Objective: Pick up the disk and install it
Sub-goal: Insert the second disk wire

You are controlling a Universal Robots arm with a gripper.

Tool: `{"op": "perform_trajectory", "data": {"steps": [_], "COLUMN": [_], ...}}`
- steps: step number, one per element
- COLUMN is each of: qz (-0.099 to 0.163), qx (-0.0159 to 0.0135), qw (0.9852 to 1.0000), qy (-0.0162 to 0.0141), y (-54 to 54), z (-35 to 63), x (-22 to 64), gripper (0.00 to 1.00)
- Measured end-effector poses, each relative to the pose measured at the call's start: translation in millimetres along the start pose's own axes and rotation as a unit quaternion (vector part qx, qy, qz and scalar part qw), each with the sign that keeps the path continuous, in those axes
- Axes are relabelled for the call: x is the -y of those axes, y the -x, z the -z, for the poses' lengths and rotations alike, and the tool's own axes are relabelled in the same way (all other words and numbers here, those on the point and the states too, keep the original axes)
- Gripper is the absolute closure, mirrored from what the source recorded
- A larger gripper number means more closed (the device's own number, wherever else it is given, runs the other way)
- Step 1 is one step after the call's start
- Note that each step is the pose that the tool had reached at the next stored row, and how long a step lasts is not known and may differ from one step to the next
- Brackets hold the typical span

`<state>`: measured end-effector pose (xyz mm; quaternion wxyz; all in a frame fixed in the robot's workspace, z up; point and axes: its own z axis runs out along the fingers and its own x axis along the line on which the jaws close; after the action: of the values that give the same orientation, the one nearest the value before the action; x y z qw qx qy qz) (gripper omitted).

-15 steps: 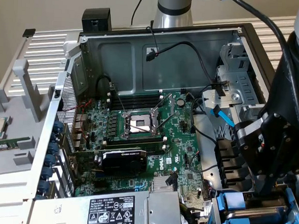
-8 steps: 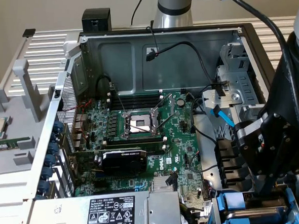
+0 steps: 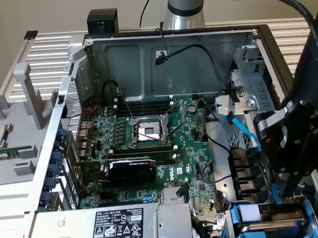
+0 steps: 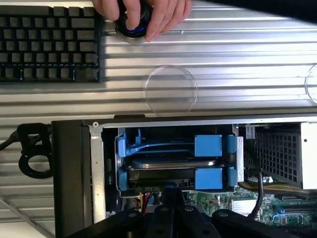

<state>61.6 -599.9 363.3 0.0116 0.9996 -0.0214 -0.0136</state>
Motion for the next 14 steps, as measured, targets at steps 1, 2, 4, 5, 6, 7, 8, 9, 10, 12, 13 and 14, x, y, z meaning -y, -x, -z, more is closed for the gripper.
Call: {"op": "perform_trajectory", "data": {"steps": [1,2,4,5,6,7,8,9,10,12,13,14], "qz": [0.000,0.000,0.000,0.000,0.000,0.000,0.000,0.000,0.000,0.000,0.000,0.000], "qx": [0.0000,0.0000,0.0000,0.0000,0.0001,0.0000,0.0001,0.0000,0.0001,0.0000,0.0000,0.0000], "qw": [1.0000,1.0000,1.0000,1.0000,1.0000,1.0000,1.0000,1.0000,1.0000,1.0000,1.0000,1.0000], "qy": [-0.0001,0.0000,0.0000,0.0001,0.0000,0.0000,0.0000,0.0001,0.0000,0.0000,0.0001,0.0001], "y": [-1.9,-4.3,-8.7,-10.2,-10.3,-10.3,-10.3,-10.2,-10.2,-10.0,-9.9,-9.7], "z": [0.6,1.3,2.0,2.3,2.6,3.2,4.4,6.3,8.6,16.6,21.4,25.9], "x": [0.1,0.2,0.4,0.4,0.4,0.4,0.4,0.4,0.5,0.8,1.2,2.3], "gripper": [0.89,0.89,0.89,0.89,0.89,0.89,0.89,0.89,0.89,0.89,0.89,0.89]}}
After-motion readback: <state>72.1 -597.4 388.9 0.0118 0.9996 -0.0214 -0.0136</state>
